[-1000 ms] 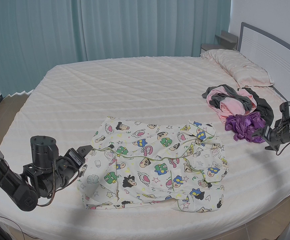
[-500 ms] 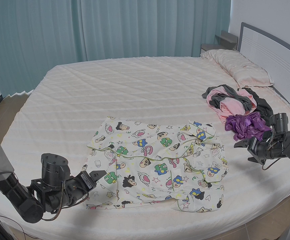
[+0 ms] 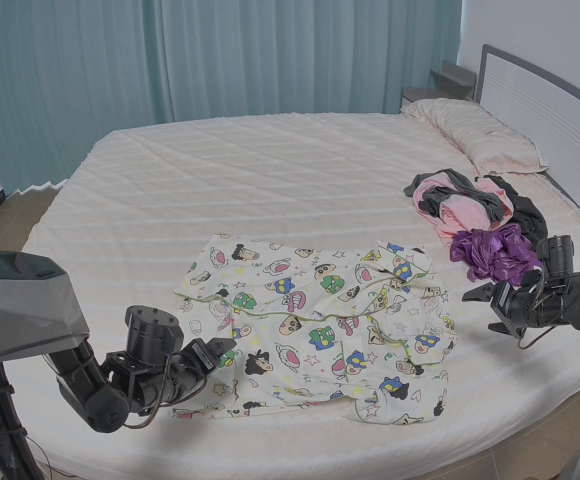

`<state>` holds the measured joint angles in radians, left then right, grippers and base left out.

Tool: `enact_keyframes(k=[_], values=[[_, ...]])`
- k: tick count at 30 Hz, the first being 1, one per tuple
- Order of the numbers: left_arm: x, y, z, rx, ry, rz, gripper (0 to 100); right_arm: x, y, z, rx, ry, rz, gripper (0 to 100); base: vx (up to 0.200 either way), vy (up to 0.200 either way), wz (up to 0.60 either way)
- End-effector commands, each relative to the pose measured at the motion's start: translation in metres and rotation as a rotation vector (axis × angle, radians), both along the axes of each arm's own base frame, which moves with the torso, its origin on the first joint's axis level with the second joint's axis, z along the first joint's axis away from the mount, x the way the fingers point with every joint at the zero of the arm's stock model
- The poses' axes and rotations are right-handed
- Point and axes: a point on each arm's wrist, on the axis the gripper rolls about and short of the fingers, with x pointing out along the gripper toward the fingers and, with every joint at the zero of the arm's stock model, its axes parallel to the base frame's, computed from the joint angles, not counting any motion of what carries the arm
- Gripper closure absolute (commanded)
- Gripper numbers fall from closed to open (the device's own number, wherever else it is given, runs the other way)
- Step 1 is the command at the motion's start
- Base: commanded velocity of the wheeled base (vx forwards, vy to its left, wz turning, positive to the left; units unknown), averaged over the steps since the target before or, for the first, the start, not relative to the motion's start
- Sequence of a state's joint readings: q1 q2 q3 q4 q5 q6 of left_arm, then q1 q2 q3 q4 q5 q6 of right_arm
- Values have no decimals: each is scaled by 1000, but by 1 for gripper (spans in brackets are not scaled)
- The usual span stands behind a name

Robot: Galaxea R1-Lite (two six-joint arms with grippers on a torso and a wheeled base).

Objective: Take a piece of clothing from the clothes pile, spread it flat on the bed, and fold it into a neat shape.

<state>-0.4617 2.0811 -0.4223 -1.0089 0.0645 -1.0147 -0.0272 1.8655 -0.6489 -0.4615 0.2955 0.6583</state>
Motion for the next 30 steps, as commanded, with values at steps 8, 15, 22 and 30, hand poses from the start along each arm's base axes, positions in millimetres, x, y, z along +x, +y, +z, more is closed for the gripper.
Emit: enact_keyframes(k=[8, 15, 22, 30], values=[[13, -4, -15, 5, 22, 26, 100, 0, 0, -2, 0, 6, 2, 0, 0, 0, 0], [12, 2, -7, 45, -21, 102, 100, 0, 0, -2, 1, 9, 3, 0, 0, 0, 0], [26, 23, 15, 17, -120, 181, 100, -1, 1, -2, 1, 9, 4, 0, 0, 0, 0], [57, 72, 15, 23, -200, 187, 100, 0, 1, -3, -1, 11, 4, 0, 0, 0, 0]])
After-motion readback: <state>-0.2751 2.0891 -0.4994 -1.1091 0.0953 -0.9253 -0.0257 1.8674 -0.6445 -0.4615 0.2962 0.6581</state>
